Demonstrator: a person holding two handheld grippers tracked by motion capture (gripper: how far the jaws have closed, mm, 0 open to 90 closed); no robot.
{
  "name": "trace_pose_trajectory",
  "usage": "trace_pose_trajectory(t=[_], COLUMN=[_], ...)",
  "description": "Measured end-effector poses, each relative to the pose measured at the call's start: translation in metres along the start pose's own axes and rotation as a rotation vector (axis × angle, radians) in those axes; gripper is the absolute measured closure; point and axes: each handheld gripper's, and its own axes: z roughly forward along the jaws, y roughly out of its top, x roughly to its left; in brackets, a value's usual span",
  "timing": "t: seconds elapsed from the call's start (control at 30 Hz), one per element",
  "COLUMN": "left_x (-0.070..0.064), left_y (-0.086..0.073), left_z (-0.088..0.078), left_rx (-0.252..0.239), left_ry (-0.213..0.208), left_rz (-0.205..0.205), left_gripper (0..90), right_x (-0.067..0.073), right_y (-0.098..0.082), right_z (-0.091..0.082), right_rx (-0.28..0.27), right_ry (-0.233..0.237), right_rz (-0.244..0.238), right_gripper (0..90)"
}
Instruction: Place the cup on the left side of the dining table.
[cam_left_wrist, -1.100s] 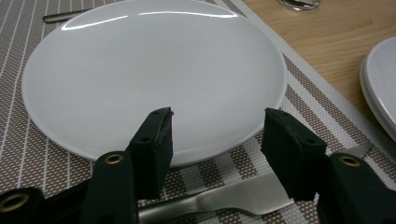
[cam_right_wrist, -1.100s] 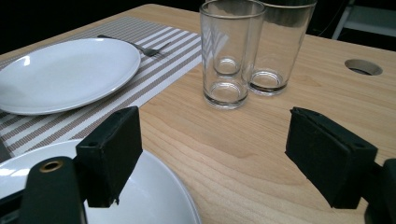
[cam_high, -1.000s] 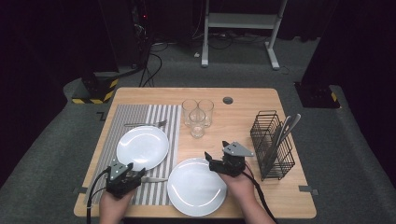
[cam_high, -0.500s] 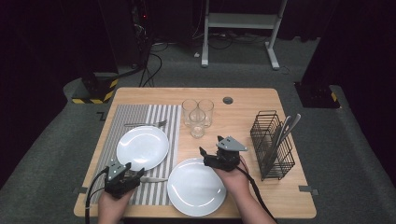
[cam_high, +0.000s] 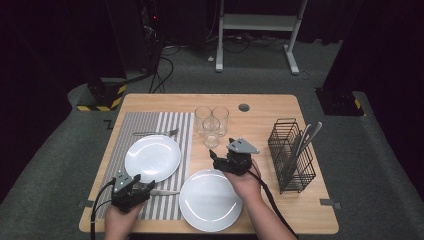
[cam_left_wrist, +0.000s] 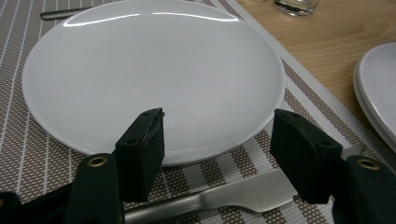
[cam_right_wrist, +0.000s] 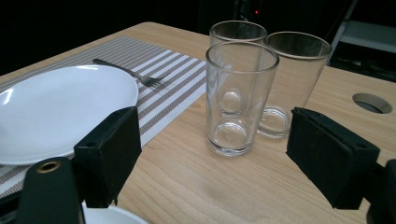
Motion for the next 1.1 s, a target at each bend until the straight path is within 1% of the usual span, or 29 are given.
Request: trace_pose_trajectory(t=[0.1,0.17,0.33,0.4,0.43,0.5,0.57,0.6,0.67,0.7,0.73,0.77,0.83,0.93,1.0,1.1], left_x=[0.001,0.002,0.003,0.003,0.002,0.002,0.002,0.002,0.003,0.004,0.004,0.004,0.005,0.007,0.008,0.007], left_y=[0.001,0.001,0.002,0.001,0.001,0.002,0.002,0.002,0.002,0.003,0.003,0.003,0.002,0.003,0.003,0.002], left_z=[0.000,-0.001,-0.001,-0.001,-0.001,-0.002,-0.002,-0.002,-0.002,-0.003,-0.003,-0.003,-0.003,-0.004,-0.005,-0.005], left_rx=[-0.011,-0.011,-0.009,-0.007,-0.017,-0.014,-0.013,-0.013,-0.008,-0.008,-0.008,-0.015,-0.011,-0.006,-0.012,-0.008], left_ry=[-0.002,-0.002,-0.006,-0.001,-0.003,-0.007,-0.004,-0.004,0.008,0.009,0.009,0.008,0.010,0.010,0.009,0.007], left_rz=[-0.016,-0.008,-0.012,-0.002,-0.012,-0.007,-0.010,-0.010,-0.010,-0.006,-0.006,-0.016,-0.009,-0.009,-0.009,-0.009], left_gripper=[35.1,35.0,35.0,35.0,35.0,34.9,34.8,34.8,34.8,34.9,34.8,34.8,34.7,34.7,34.7,34.6], right_x=[0.001,0.000,-0.001,-0.001,-0.002,-0.003,-0.005,-0.005,-0.007,-0.008,-0.008,-0.009,-0.012,-0.013,-0.013,-0.015], right_y=[0.003,0.004,0.006,0.006,0.007,0.008,0.010,0.010,0.013,0.016,0.016,0.017,0.019,0.020,0.019,0.019], right_z=[0.006,0.011,0.024,0.026,0.028,0.032,0.040,0.040,0.046,0.051,0.051,0.053,0.060,0.064,0.067,0.076], right_rx=[-0.004,-0.003,0.017,0.018,0.017,0.018,0.029,0.029,0.037,0.044,0.044,0.049,0.054,0.048,0.047,0.067], right_ry=[-0.006,-0.007,-0.012,-0.012,-0.015,-0.015,-0.022,-0.022,-0.023,-0.029,-0.029,-0.032,-0.037,-0.041,-0.049,-0.063], right_rz=[-0.001,0.003,0.008,0.010,0.009,0.015,0.025,0.025,0.032,0.028,0.028,0.028,0.031,0.035,0.039,0.044], right_gripper=[17.6,17.8,17.9,18.1,18.2,18.3,18.4,18.4,18.5,18.6,18.6,18.6,18.6,19.1,19.3,19.0])
